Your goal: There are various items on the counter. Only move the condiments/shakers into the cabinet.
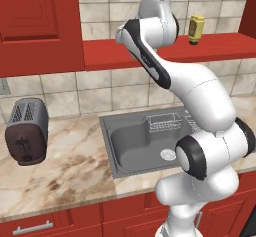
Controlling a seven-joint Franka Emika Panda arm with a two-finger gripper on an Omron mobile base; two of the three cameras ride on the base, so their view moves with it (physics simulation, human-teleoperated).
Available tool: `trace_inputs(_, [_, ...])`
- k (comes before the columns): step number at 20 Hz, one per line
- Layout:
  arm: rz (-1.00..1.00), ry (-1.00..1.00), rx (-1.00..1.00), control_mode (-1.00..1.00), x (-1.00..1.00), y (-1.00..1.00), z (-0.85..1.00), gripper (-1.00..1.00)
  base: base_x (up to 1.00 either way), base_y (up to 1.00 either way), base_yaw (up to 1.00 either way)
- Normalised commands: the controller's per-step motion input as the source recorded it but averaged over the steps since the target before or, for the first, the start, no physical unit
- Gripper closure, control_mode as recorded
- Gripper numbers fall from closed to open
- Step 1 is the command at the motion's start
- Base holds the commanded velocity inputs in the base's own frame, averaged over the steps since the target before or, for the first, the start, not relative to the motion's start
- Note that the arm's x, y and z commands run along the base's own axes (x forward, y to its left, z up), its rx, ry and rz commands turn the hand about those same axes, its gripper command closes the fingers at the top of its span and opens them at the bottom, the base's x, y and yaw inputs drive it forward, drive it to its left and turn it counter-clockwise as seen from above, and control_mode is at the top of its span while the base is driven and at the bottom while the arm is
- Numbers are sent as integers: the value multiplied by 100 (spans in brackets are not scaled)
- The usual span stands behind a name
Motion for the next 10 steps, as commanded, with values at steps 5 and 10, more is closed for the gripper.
trace_inputs(5, [0,0,0,-100,20,0,0,100,0,0,0])
trace_inputs(10, [0,0,0,-100,23,0,-7,100,0,0,0])
